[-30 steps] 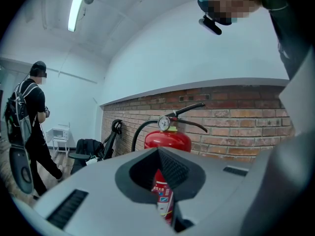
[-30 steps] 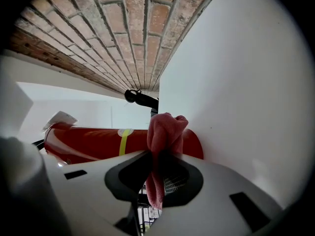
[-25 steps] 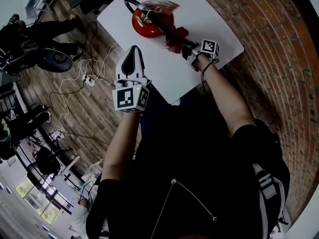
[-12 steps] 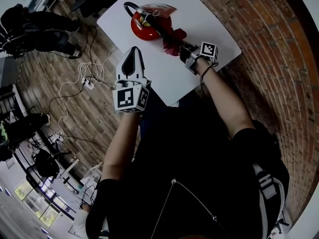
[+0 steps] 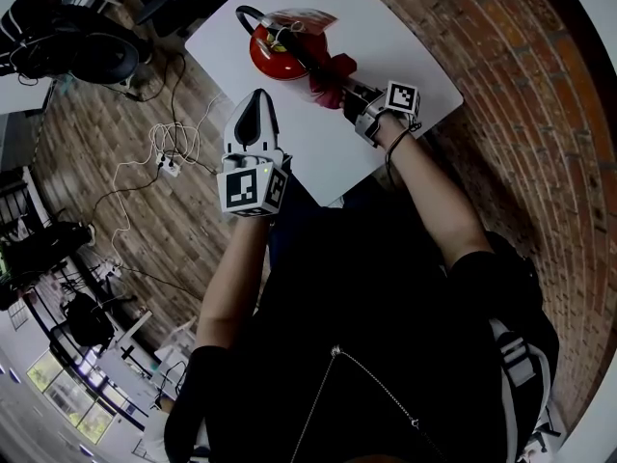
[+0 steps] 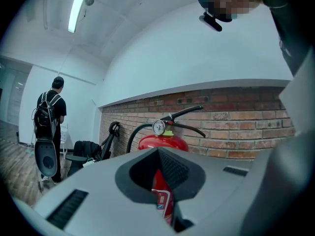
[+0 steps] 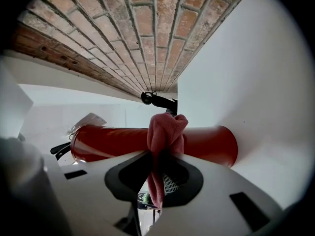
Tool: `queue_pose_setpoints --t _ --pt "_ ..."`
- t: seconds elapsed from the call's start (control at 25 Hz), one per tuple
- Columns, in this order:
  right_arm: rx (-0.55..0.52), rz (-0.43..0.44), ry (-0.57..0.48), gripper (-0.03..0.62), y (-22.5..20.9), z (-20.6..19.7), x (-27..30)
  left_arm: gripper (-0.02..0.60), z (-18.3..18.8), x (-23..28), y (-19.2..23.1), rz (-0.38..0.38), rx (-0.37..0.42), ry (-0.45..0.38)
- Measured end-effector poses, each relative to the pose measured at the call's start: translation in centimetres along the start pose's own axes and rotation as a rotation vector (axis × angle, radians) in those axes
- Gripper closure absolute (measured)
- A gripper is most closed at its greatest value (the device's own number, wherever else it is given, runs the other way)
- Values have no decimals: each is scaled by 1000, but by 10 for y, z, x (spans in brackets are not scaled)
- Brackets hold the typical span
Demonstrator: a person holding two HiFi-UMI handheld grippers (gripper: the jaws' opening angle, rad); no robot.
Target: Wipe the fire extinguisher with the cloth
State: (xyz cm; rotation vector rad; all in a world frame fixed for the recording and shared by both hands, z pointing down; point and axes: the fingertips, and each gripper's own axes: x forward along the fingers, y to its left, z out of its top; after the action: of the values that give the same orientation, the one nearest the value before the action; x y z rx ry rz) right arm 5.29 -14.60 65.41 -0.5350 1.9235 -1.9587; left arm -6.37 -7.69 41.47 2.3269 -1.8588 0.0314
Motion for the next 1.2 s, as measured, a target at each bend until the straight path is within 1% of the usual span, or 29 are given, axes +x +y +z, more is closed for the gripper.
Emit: queue_pose_setpoints --t 0.16,0.36,0.76,0.96,1.2 --pt "-8 39 -10 525 15 1 -1 574 -1 -1 -2 -2 1 3" --pt "-28 69 -5 525 32 0 -3 574 -4 -3 -3 -4 1 6" --pt "-38 147 4 525 81 -6 -3 574 -4 -6 -3 -7 -5 2" --pt "-46 155 8 525 92 -5 -3 574 -8 -5 -5 -14 -2 6" --pt "-71 178 10 525 118 -4 -7 574 -4 -6 -6 -14 -4 5"
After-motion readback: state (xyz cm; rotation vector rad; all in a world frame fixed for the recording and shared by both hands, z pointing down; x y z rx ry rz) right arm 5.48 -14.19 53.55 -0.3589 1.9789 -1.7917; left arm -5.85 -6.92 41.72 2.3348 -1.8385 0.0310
